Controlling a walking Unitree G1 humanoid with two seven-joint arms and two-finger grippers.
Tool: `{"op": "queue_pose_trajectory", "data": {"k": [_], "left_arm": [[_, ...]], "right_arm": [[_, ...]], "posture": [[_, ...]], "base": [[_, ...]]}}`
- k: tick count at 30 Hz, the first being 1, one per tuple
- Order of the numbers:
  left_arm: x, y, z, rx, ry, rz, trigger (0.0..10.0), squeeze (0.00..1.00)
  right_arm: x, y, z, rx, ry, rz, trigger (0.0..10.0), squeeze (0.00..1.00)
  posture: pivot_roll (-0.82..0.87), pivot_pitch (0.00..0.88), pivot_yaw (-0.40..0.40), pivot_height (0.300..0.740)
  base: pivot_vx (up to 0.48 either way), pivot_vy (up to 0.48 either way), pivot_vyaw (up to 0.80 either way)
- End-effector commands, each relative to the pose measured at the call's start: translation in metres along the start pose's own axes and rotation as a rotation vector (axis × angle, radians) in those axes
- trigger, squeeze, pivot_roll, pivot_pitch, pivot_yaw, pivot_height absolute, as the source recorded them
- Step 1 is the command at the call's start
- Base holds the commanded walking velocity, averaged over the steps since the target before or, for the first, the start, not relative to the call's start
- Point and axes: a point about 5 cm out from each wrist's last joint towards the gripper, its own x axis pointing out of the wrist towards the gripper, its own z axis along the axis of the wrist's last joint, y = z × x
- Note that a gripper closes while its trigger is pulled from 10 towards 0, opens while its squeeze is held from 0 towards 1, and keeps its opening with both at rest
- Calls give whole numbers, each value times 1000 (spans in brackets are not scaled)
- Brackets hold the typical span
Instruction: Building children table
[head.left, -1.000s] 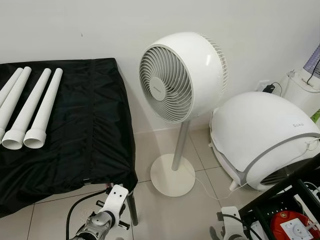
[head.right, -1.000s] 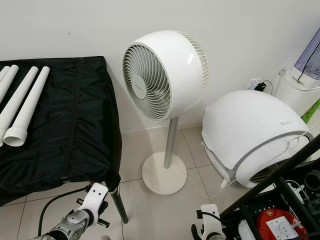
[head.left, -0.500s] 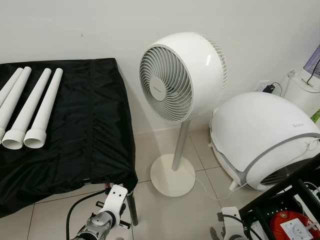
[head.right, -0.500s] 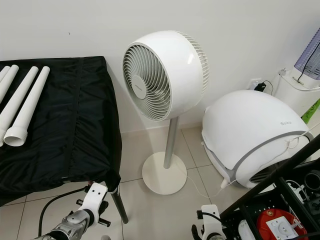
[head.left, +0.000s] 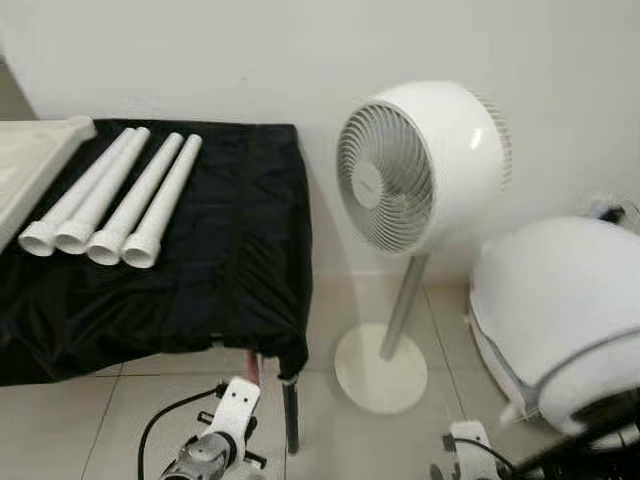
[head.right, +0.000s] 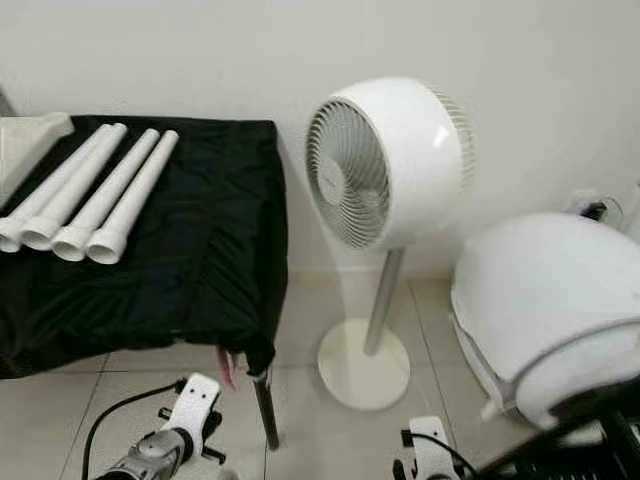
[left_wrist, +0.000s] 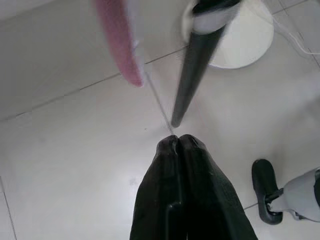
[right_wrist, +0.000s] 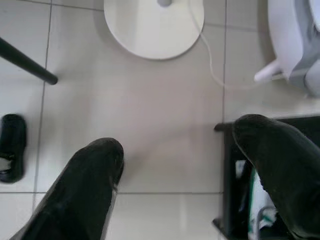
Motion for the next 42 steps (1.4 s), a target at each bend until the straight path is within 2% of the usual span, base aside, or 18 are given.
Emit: {"op": "queue_pose_trajectory", "data": {"k": [1, 6, 11, 18, 42], "left_arm": [[-2, 0, -9, 23, 33, 0, 10000, 0], [-3, -1, -13, 23, 48, -12, 10000, 0], [-4, 5, -14, -53, 44, 49, 10000, 0], [-3, 6, -10, -74, 34, 62, 10000, 0], [-3, 11, -8, -63, 36, 76, 10000, 0]], "right_arm": [[-1, 5, -3, -11, 16, 16, 10000, 0], [-1, 4, -4, 13, 15, 9, 10000, 0], [-2, 1, -6, 31, 16, -7, 10000, 0], [-3, 2, -8, 44, 20, -6, 10000, 0], [-2, 8, -8, 34, 29, 7, 10000, 0]], "posture": [[-31, 31, -2, 740], [-39, 36, 4, 740], [-40, 34, 17, 740], [-38, 25, 20, 740], [-23, 0, 15, 740]], "base": [[0, 0, 800], [0, 0, 160], [0, 0, 0], [0, 0, 0], [0, 308, 0]]}}
